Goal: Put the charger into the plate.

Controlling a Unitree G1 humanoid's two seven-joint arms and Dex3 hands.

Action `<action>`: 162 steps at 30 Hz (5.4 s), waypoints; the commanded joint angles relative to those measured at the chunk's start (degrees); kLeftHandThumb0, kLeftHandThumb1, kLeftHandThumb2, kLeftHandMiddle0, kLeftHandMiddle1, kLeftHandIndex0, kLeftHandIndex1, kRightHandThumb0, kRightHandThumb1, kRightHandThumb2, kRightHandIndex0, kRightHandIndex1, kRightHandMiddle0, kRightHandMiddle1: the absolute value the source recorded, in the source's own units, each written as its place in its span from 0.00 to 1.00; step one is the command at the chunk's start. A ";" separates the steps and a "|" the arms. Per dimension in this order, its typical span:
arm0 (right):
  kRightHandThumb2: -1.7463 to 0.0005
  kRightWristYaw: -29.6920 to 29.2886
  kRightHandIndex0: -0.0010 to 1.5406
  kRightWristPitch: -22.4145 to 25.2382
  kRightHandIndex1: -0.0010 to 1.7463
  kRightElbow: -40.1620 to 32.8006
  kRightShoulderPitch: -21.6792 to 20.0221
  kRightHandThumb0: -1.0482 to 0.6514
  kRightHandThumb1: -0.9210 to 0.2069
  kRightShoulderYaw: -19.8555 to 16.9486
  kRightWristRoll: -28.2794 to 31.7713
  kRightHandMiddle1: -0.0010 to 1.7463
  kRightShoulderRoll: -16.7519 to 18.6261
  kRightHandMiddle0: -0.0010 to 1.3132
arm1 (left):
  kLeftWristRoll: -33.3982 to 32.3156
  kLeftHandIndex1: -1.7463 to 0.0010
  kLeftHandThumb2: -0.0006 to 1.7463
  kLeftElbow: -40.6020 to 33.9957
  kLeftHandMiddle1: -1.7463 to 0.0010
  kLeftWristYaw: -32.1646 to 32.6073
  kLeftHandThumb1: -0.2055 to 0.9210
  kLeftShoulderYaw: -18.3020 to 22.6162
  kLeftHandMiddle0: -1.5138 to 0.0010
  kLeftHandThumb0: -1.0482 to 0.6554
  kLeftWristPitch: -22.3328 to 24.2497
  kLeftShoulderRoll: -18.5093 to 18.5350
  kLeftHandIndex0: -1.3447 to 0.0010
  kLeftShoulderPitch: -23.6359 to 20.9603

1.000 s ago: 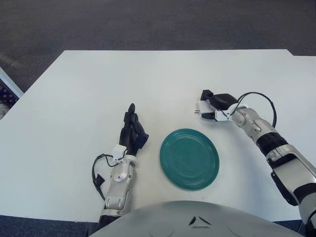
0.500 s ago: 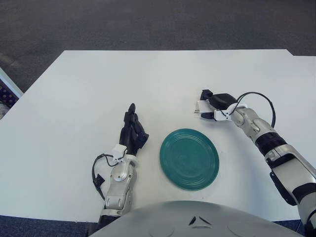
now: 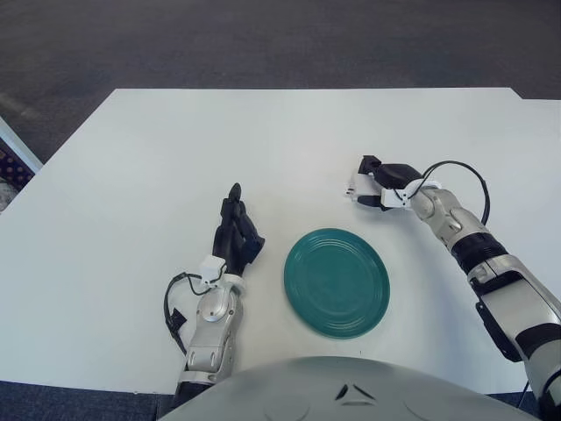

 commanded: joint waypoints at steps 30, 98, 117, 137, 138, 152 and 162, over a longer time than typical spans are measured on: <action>0.62 9.88 0.74 8.98 1.00 -34.88 -0.20 0.35 0.00 -10.01 2.56 1.00 -5.24 0.71 | -0.30 0.84 0.60 2.99 1.00 -0.82 1.00 0.69 0.94 0.09 -1.21 -0.47 1.00 -0.29; 0.54 42.36 0.81 0.38 1.00 -69.37 22.22 0.32 0.00 3.24 -9.77 1.00 -9.68 0.71 | -1.08 0.86 0.59 5.35 0.99 -0.92 1.00 1.28 0.95 0.10 -3.87 -1.87 1.00 -0.44; 0.56 44.75 0.81 -3.89 1.00 -68.85 22.57 0.32 0.00 4.40 -10.84 1.00 -9.47 0.70 | -1.66 0.84 0.59 6.26 0.99 -0.04 1.00 1.53 0.93 0.10 -4.70 -1.83 1.00 -0.80; 0.41 28.40 0.03 -12.34 0.08 -62.00 27.25 0.01 0.00 2.57 -8.99 0.11 -8.75 0.00 | -2.99 0.88 0.62 5.88 1.00 -2.23 1.00 1.08 0.94 0.09 -4.80 -0.98 1.00 -0.77; 0.41 28.05 0.02 -12.63 0.06 -61.74 27.28 0.01 0.00 2.34 -8.44 0.09 -8.77 0.00 | -3.35 0.88 0.62 5.90 1.00 -2.77 1.00 1.21 0.95 0.09 -4.74 -0.75 1.00 -0.91; 0.48 12.51 0.00 -16.92 0.00 -58.61 30.78 0.00 0.00 -0.59 -13.38 0.00 -8.18 0.00 | -8.25 0.91 0.65 8.31 1.00 -9.26 1.00 3.12 0.99 0.03 -4.66 -0.46 1.00 -2.43; 0.50 6.14 0.00 -17.60 0.00 -57.97 31.53 0.00 0.00 -0.88 -15.60 0.00 -7.61 0.00 | -6.61 0.91 0.66 12.05 1.00 -12.72 1.00 3.68 1.00 0.02 -9.69 1.02 1.00 -3.56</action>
